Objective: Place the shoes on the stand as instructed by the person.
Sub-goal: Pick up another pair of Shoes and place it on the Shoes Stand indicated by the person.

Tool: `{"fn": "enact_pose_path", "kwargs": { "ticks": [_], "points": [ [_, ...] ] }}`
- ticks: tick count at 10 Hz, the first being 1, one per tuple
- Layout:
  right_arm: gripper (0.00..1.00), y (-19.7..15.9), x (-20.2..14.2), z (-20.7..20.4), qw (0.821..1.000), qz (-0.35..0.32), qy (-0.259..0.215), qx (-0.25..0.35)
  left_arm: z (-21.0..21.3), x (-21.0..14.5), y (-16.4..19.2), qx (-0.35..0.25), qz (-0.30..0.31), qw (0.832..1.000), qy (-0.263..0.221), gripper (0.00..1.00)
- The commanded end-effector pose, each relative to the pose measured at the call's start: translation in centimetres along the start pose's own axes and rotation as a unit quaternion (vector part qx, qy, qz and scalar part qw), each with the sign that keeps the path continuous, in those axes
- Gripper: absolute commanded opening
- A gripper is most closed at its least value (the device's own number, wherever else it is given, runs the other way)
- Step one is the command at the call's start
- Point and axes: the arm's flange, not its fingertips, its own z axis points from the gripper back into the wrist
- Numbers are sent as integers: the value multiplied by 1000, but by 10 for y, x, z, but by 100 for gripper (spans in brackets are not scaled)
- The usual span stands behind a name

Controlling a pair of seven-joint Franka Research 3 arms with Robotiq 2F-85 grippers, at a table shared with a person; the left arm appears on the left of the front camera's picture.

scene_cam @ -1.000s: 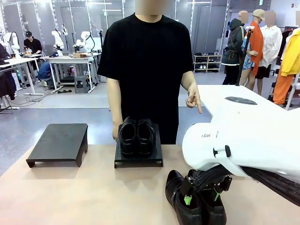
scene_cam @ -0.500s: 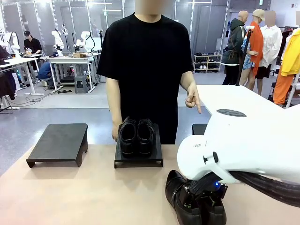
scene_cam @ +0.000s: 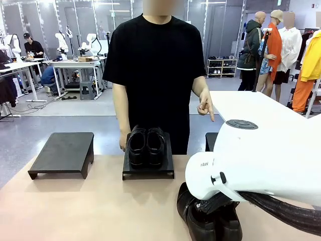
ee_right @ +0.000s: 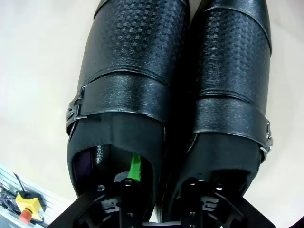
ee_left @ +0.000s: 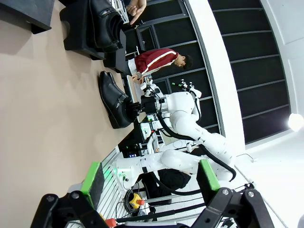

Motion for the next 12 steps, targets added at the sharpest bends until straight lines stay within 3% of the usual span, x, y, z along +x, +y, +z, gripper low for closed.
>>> {"fn": "enact_pose_path", "kwargs": {
  "ticks": [1, 4, 7, 12],
  "points": [
    [0, -8, -27, -10, 1000, -3, -4, -5, 0, -3, -2, -7, -8, 1000, 2, 100],
    [0, -13, -22, 10, 1000, -12, -17, 17, 0, -3, -2, -7, -8, 1000, 2, 100],
    [0, -33, -11, 75, 997, -19, -60, 48, 0, -3, -2, -7, -8, 1000, 2, 100],
    [0, -85, -3, 169, 994, -21, -84, 71, 0, -3, -2, -7, -8, 1000, 2, 100]
  ]
}}
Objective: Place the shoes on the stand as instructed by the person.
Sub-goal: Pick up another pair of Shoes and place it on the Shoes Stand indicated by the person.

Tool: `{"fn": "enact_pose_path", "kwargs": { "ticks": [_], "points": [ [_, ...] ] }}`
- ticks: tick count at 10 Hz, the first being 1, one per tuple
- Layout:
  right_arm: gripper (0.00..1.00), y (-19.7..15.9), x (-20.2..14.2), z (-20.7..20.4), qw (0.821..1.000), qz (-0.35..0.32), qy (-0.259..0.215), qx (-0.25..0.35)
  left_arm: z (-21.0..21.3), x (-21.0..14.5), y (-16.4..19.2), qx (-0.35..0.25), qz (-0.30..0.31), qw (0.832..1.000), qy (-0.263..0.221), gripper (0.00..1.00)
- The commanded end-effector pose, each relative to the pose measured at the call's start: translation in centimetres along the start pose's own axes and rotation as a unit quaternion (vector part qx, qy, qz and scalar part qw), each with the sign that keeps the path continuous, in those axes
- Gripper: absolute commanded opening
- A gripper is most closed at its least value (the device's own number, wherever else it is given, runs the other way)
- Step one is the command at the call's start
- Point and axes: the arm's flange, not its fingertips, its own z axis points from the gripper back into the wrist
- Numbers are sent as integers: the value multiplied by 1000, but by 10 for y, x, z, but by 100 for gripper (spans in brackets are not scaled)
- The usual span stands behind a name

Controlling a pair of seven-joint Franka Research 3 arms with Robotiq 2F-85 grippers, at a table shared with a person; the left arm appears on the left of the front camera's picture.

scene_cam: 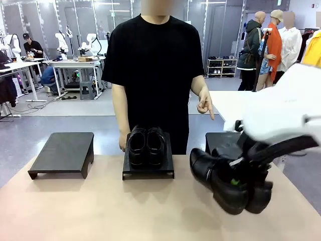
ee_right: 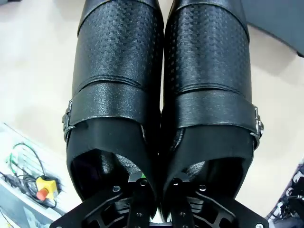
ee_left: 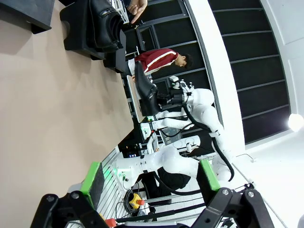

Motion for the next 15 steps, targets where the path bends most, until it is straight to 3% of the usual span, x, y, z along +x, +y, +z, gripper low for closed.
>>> {"fn": "enact_pose_path", "kwargs": {
  "ticks": [1, 4, 9, 10, 11, 15],
  "points": [
    [0, -3, 8, 28, 999, -24, -23, 4, 0, -3, -2, -7, -8, 1000, 2, 100],
    [0, -12, 0, 42, 998, -32, -45, 5, 0, -3, -2, -7, -8, 1000, 2, 100],
    [0, -22, 6, 36, 999, -19, -29, 12, 0, -3, -2, -7, -8, 1000, 2, 100],
    [8, -22, 3, 28, 1000, -17, -19, 15, 0, -3, -2, -7, -8, 1000, 2, 100],
    [8, -39, 20, 45, 998, -33, -31, 38, 0, -3, -2, -7, -8, 1000, 2, 100],
    [8, -86, 74, 67, 996, -50, -73, -4, 0, -3, -2, -7, -8, 1000, 2, 100]
  ]
}}
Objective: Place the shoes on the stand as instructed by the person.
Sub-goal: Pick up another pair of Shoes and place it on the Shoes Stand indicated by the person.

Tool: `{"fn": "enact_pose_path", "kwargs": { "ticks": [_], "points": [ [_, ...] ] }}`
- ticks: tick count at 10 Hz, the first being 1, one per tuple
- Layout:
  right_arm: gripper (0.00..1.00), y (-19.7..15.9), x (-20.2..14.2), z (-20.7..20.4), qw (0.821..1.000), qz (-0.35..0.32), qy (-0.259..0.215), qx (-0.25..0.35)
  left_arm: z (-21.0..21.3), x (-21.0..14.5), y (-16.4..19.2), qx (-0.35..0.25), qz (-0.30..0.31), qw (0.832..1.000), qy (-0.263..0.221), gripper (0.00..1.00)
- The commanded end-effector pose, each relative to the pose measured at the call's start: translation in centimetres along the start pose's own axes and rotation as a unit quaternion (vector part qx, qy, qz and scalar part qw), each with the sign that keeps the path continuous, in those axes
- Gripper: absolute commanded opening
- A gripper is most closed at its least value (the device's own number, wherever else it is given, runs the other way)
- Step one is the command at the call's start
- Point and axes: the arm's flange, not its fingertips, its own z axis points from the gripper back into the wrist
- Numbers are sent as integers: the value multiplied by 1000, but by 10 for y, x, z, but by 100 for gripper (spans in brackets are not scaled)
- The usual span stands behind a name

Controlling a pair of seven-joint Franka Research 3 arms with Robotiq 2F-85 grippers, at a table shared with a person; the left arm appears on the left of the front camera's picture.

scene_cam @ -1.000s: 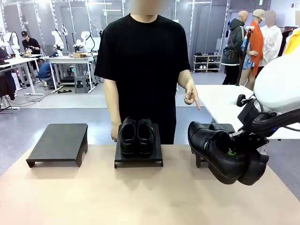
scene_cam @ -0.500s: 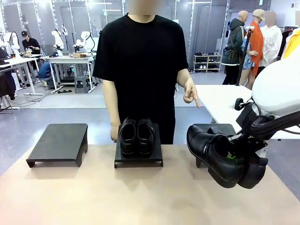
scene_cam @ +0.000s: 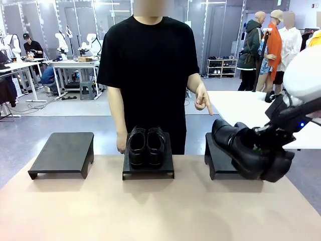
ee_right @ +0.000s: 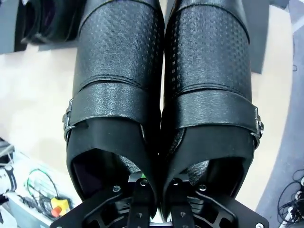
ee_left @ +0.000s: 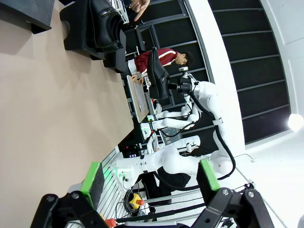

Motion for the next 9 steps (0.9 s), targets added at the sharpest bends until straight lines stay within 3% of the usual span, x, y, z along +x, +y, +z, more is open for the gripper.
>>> {"fn": "enact_pose_path", "kwargs": {
  "ticks": [1, 3, 9],
  "points": [
    [8, -12, 46, -4, 999, 9, -23, -21, 0, -3, -2, -7, -8, 1000, 2, 100],
    [8, -22, 79, -25, 998, -5, -39, -44, 0, -3, -2, -7, -8, 1000, 2, 100],
    [8, -41, 132, -92, 994, -30, -67, -85, 0, -3, -2, -7, -8, 1000, 2, 100]
  ]
}}
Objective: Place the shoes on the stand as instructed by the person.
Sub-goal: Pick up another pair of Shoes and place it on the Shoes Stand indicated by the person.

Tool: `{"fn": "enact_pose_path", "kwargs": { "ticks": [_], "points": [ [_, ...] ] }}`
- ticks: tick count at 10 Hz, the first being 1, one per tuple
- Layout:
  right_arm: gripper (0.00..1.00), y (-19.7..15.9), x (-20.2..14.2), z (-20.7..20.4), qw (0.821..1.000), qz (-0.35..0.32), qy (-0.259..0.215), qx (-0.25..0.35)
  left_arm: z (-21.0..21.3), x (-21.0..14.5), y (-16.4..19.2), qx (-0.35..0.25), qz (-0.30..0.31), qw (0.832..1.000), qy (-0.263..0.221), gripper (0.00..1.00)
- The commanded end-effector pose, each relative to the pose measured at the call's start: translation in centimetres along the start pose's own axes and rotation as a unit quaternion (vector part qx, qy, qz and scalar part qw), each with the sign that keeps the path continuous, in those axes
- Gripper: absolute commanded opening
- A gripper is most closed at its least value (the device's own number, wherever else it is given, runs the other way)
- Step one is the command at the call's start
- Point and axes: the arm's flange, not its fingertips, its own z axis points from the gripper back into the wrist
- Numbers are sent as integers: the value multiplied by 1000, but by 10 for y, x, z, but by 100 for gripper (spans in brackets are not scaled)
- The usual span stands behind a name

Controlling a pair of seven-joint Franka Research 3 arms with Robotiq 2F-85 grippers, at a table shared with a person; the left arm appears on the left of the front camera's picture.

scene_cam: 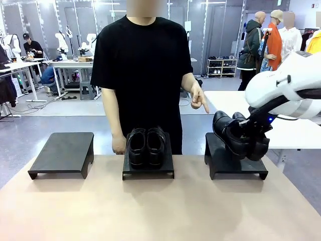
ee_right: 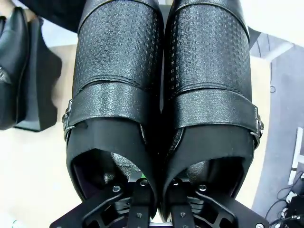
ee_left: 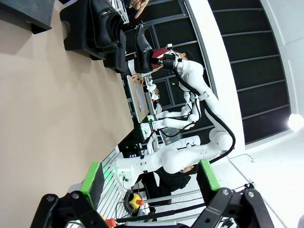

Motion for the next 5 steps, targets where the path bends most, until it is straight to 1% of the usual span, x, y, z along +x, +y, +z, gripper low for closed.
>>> {"fn": "enact_pose_path", "kwargs": {
  "ticks": [1, 5],
  "points": [
    [8, 7, 16, -6, 999, -20, -28, -27, 0, -3, -2, -7, -8, 1000, 2, 100],
    [8, 6, 21, -36, 998, -39, -31, -41, 0, -3, -2, -7, -8, 1000, 2, 100]
  ]
}}
